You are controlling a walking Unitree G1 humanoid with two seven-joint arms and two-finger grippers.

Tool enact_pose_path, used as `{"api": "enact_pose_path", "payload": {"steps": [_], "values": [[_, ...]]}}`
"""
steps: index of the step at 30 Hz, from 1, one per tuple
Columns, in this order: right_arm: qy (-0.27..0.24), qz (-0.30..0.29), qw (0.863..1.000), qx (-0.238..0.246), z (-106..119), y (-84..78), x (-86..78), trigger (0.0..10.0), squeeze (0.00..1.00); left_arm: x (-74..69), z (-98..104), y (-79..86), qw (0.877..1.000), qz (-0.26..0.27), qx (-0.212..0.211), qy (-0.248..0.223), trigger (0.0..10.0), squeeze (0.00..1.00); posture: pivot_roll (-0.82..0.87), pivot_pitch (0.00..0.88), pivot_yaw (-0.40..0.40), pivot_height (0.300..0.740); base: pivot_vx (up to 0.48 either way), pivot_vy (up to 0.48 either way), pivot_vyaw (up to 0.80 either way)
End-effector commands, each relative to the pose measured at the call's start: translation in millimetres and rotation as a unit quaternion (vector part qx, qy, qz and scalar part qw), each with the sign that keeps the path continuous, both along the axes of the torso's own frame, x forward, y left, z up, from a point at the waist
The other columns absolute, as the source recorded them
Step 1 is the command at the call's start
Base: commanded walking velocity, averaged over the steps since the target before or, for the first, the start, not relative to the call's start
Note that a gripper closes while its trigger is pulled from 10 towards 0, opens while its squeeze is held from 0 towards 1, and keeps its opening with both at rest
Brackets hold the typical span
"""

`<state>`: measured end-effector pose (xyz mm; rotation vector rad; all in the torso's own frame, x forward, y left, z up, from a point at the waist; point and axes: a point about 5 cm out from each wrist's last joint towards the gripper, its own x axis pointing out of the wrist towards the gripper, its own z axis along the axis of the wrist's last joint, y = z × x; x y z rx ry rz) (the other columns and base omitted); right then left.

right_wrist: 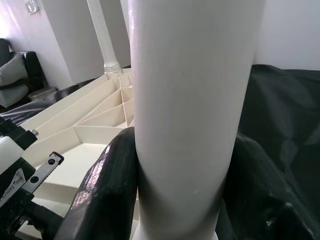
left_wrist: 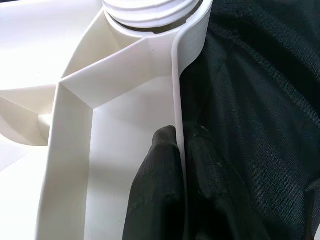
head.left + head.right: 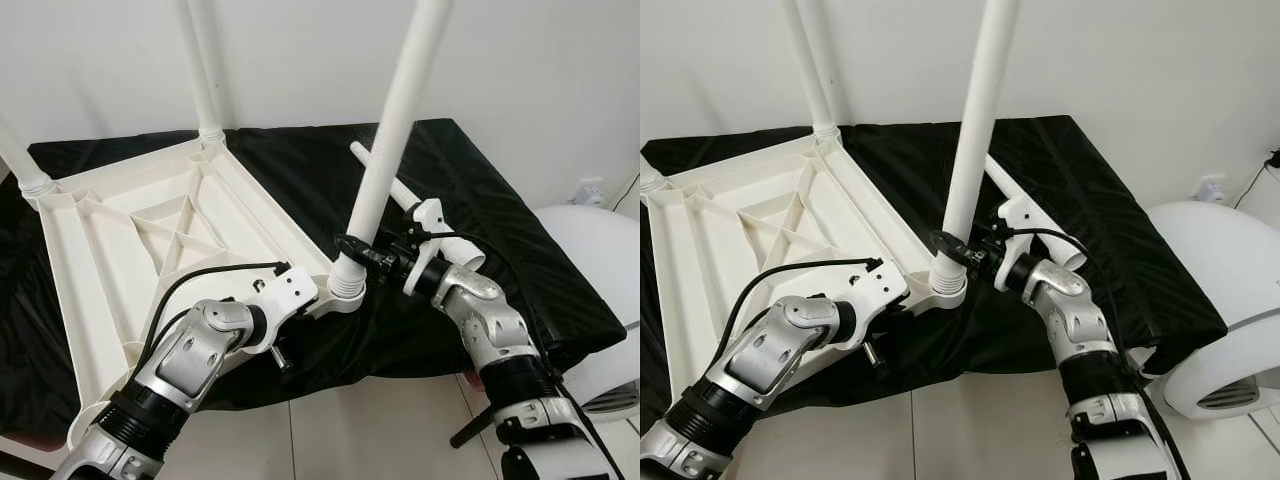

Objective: Building children table

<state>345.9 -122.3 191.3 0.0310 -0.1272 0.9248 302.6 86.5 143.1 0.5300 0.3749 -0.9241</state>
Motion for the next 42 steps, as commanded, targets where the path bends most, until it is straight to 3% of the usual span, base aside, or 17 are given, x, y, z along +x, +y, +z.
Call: {"api": "enact_pose_path", "payload": {"steps": [1, 9, 16, 42], "values": [[0.015, 0.010, 1.000, -0.017, -8.5, 5.2, -0.2, 10.0, 0.00, -0.5, -13.9, 10.2, 0.999, 0.031, 0.037, 0.011, 10.0, 0.00, -0.06, 0.107, 0.014, 0.740, 0.000, 0.000, 0.00], [0.020, 0.016, 0.999, -0.028, -8.7, -2.1, 0.7, 10.0, 0.00, -1.7, -13.7, 12.3, 0.999, 0.031, 0.039, 0.009, 10.0, 0.00, -0.06, 0.106, 0.015, 0.740, 0.000, 0.000, 0.00], [0.025, 0.042, 0.998, -0.037, -6.6, -8.3, -3.2, 10.0, 0.00, -2.2, -17.8, 24.2, 0.998, 0.036, 0.058, 0.011, 10.0, 0.00, -0.07, 0.111, 0.018, 0.740, 0.000, 0.000, 0.00], [0.009, 0.071, 0.995, -0.065, -2.4, 2.7, 3.8, 10.0, 0.00, -5.8, -11.5, 20.9, 0.998, 0.027, 0.064, -0.010, 10.0, 0.00, -0.05, 0.109, 0.013, 0.740, 0.000, 0.000, 0.00]]}}
